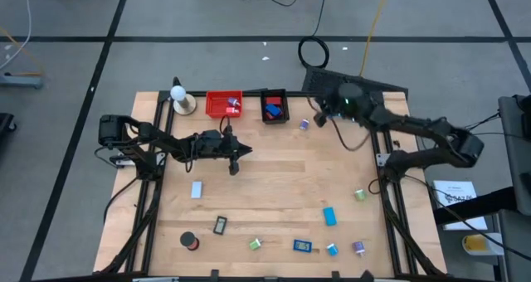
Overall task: Pick & Place Office items
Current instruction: Put the left green charger adapter into the red bin
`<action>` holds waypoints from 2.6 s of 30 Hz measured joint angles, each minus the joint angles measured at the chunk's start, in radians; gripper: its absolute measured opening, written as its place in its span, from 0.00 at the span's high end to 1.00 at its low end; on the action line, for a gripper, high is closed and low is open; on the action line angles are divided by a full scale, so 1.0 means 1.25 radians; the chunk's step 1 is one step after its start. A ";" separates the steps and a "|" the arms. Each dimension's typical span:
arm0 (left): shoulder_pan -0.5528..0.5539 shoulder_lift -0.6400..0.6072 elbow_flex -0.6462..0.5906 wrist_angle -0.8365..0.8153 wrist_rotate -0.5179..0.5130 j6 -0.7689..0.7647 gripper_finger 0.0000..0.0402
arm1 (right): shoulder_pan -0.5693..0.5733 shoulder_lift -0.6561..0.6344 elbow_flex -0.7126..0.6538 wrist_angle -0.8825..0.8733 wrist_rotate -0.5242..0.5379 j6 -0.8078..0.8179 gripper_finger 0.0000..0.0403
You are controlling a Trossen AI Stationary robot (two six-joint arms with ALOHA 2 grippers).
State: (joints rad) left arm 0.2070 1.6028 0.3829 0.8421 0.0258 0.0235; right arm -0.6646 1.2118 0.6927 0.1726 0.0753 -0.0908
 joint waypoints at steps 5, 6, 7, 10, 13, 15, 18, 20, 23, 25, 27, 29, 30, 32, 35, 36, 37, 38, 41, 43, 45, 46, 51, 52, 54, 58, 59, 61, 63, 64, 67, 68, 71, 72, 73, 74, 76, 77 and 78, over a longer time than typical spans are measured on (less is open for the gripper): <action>0.000 0.000 0.002 0.000 0.000 -0.001 0.89 | 0.065 -0.053 -0.082 0.123 0.001 0.017 0.96; 0.000 0.000 0.002 0.001 0.000 -0.002 0.89 | 0.074 -0.061 -0.087 0.136 0.001 0.021 0.96; 0.000 0.000 0.002 0.001 0.000 -0.002 0.89 | 0.083 -0.067 -0.091 0.148 0.001 0.022 0.96; 0.000 0.000 0.002 0.001 0.006 -0.013 0.89 | 0.110 -0.077 -0.095 0.181 0.001 0.033 0.98; 0.000 0.000 0.002 0.001 0.006 -0.047 0.89 | 0.135 -0.077 -0.095 0.220 0.001 0.042 1.00; 0.000 0.000 0.002 0.001 0.008 -0.083 0.89 | 0.153 -0.077 -0.095 0.235 0.001 0.042 0.99; 0.000 0.000 0.007 0.001 0.015 -0.125 0.89 | 0.175 -0.076 -0.095 0.234 0.001 0.039 0.99; 0.000 0.000 0.021 -0.007 0.031 -0.140 0.89 | 0.183 -0.077 -0.095 0.236 0.001 0.033 0.99; -0.018 0.000 0.030 -0.021 0.066 -0.108 0.89 | 0.193 -0.077 -0.095 0.234 0.001 0.021 1.00; -0.040 0.000 0.036 -0.021 0.057 -0.080 0.90 | 0.198 -0.077 -0.095 0.236 0.001 0.020 1.00; -0.059 0.000 0.045 -0.027 0.037 -0.060 0.93 | 0.199 -0.076 -0.095 0.235 0.001 0.017 1.00; -0.077 -0.011 0.051 -0.056 0.025 -0.039 0.97 | 0.198 -0.076 -0.095 0.235 0.001 0.015 1.00; -0.087 -0.021 0.057 -0.080 0.020 -0.029 0.98 | 0.198 -0.076 -0.095 0.235 0.001 0.015 1.00; -0.110 -0.041 0.075 -0.134 0.000 -0.004 0.98 | 0.198 -0.076 -0.095 0.233 0.002 0.015 1.00; -0.144 -0.077 0.089 -0.195 -0.024 0.042 0.97 | 0.198 -0.076 -0.095 0.233 0.002 0.015 1.00; -0.155 -0.085 0.096 -0.194 -0.024 0.039 0.97 | 0.199 -0.076 -0.095 0.232 0.002 0.015 1.00; -0.162 -0.092 0.103 -0.193 -0.020 0.017 0.97 | 0.198 -0.076 -0.095 0.232 0.001 0.015 1.00; -0.168 -0.098 0.112 -0.195 -0.014 -0.014 0.97 | 0.198 -0.076 -0.095 0.233 0.002 0.015 1.00; -0.181 -0.105 0.154 -0.272 0.006 -0.068 0.96 | 0.198 -0.076 -0.095 0.231 0.001 0.019 0.99; -0.200 -0.108 0.191 -0.386 0.006 -0.046 0.97 | 0.198 -0.076 -0.095 0.230 0.001 0.019 0.99; -0.226 -0.107 0.227 -0.504 -0.024 -0.015 0.99 | 0.198 -0.076 -0.095 0.230 0.001 0.019 0.99; -0.240 -0.107 0.244 -0.557 -0.057 -0.007 0.99 | 0.199 -0.076 -0.095 0.228 0.001 0.021 0.99; -0.306 -0.107 0.270 -0.601 -0.196 -0.001 0.96 | 0.215 -0.076 -0.094 0.187 0.001 0.016 0.99; -0.315 -0.107 0.270 -0.592 -0.197 -0.002 0.96 | 0.221 -0.076 -0.094 0.187 0.001 0.015 0.99; -0.328 -0.103 0.270 -0.574 -0.187 -0.015 0.97 | 0.233 -0.076 -0.094 0.188 0.003 0.017 0.99; -0.341 -0.068 0.269 -0.544 -0.189 -0.046 0.99 | 0.281 -0.086 -0.092 0.183 0.053 0.017 0.99; -0.343 -0.055 0.270 -0.518 -0.188 -0.055 0.98 | 0.297 -0.089 -0.087 0.176 0.078 0.015 0.99; -0.347 -0.030 0.271 -0.493 -0.181 -0.083 0.95 | 0.330 -0.100 -0.075 0.134 0.132 0.008 0.99; -0.358 -0.006 0.272 -0.481 -0.181 -0.112 0.91 | 0.364 -0.103 -0.057 0.110 0.182 -0.004 0.99; -0.367 -0.002 0.276 -0.503 -0.182 -0.117 0.89 | 0.380 -0.107 -0.054 0.100 0.204 -0.012 0.99; -0.410 -0.002 0.320 -0.591 -0.182 -0.164 0.82 | 0.416 -0.107 -0.048 0.108 0.241 -0.045 0.99; -0.427 -0.002 0.339 -0.628 -0.183 -0.191 0.79 | 0.424 -0.107 -0.048 0.106 0.253 -0.055 0.99; -0.486 0.003 0.402 -0.748 -0.213 -0.261 0.71 | 0.430 -0.107 -0.049 0.109 0.255 -0.066 0.99; -0.503 0.012 0.425 -0.776 -0.232 -0.283 0.68 | 0.429 -0.107 -0.049 0.109 0.255 -0.066 0.99; -0.523 0.020 0.446 -0.803 -0.251 -0.307 0.65 | 0.429 -0.107 -0.049 0.109 0.256 -0.063 0.99; -0.541 0.029 0.466 -0.835 -0.268 -0.336 0.62 | 0.429 -0.107 -0.049 0.109 0.257 -0.059 0.99; -0.568 0.052 0.510 -0.884 -0.277 -0.395 0.56 | 0.429 -0.107 -0.049 0.110 0.257 -0.047 0.99; -0.581 0.065 0.534 -0.895 -0.276 -0.417 0.53 | 0.429 -0.107 -0.049 0.109 0.257 -0.038 0.99; -0.593 0.078 0.555 -0.913 -0.277 -0.435 0.50 | 0.430 -0.107 -0.049 0.108 0.256 -0.025 0.99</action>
State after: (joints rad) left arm -0.5338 1.7001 1.0768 -0.2988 -0.3205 -0.5198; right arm -0.1276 1.0782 0.6319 0.3072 0.3958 -0.1216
